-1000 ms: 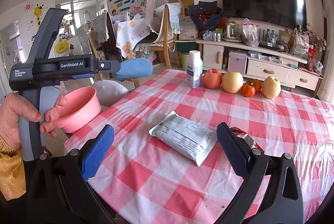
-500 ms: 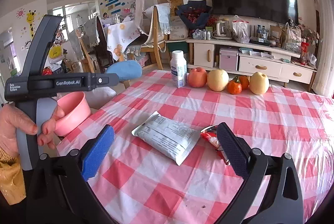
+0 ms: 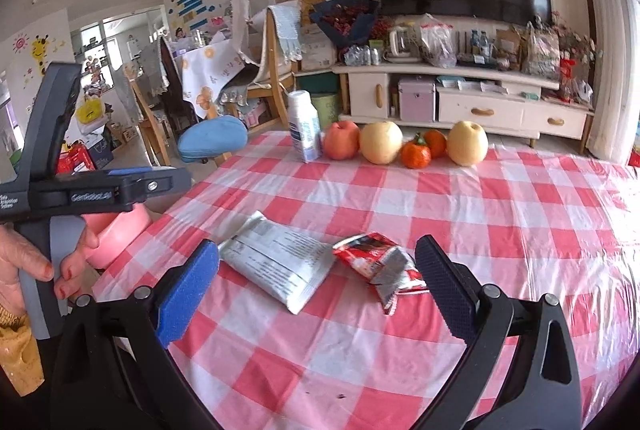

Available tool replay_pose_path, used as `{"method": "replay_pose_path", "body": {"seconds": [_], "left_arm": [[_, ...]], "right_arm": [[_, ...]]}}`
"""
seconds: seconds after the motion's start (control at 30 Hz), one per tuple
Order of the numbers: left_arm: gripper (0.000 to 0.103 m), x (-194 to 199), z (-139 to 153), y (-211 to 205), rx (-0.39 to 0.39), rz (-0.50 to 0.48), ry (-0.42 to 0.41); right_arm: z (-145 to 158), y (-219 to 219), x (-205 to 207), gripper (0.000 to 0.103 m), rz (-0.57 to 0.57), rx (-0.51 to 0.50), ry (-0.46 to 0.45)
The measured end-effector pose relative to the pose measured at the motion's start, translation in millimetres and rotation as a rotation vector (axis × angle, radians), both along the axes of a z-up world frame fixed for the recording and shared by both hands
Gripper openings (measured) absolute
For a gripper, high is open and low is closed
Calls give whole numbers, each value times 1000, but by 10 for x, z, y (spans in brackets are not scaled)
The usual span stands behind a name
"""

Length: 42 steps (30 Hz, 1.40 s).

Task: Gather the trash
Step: 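Move both empty tools back toward the white packet and red sachet, then grasp the white packet with the left tool while the right tool grasps the red sachet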

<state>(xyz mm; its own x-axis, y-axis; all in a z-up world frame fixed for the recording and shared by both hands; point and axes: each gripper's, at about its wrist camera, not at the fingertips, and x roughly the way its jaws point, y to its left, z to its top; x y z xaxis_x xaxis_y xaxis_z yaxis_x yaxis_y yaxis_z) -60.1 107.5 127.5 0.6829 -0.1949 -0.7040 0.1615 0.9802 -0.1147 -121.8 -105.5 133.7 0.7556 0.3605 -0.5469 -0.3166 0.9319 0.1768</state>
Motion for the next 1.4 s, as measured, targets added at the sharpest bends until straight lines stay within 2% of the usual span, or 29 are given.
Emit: {"method": "replay_pose_path", "body": {"seconds": [0.23, 0.3, 0.4, 0.53, 0.67, 0.77, 0.9, 1.13, 1.33, 1.4], "left_arm": [[92, 89, -237, -165, 32, -37, 100], [92, 139, -338, -206, 28, -32, 153], [92, 208, -471, -235, -30, -22, 224], [92, 283, -665, -273, -168, 12, 310], [92, 379, -959, -301, -304, 95, 414], [92, 440, -1091, -316, -347, 160, 436], [92, 553, -1121, -391, -346, 176, 430], [92, 780, -1110, -474, -301, 208, 410], [92, 989, -1130, -620, -178, 210, 374], [92, 1059, -1139, -695, -111, 202, 359]], "right_arm": [[-245, -295, 310, 99, -56, 1, 121], [-331, -351, 407, 99, -68, -9, 165], [-437, -397, 510, 99, -82, -15, 211], [-567, -348, 634, 99, -67, -59, 258], [-656, -249, 709, 99, -52, -140, 284], [-698, -226, 732, 99, -48, -171, 294], [-735, -236, 761, 99, -44, -179, 306], [-801, -281, 863, 99, -47, -170, 347], [-854, -291, 930, 99, -36, -162, 369], [-866, -298, 951, 99, -32, -156, 375]]}}
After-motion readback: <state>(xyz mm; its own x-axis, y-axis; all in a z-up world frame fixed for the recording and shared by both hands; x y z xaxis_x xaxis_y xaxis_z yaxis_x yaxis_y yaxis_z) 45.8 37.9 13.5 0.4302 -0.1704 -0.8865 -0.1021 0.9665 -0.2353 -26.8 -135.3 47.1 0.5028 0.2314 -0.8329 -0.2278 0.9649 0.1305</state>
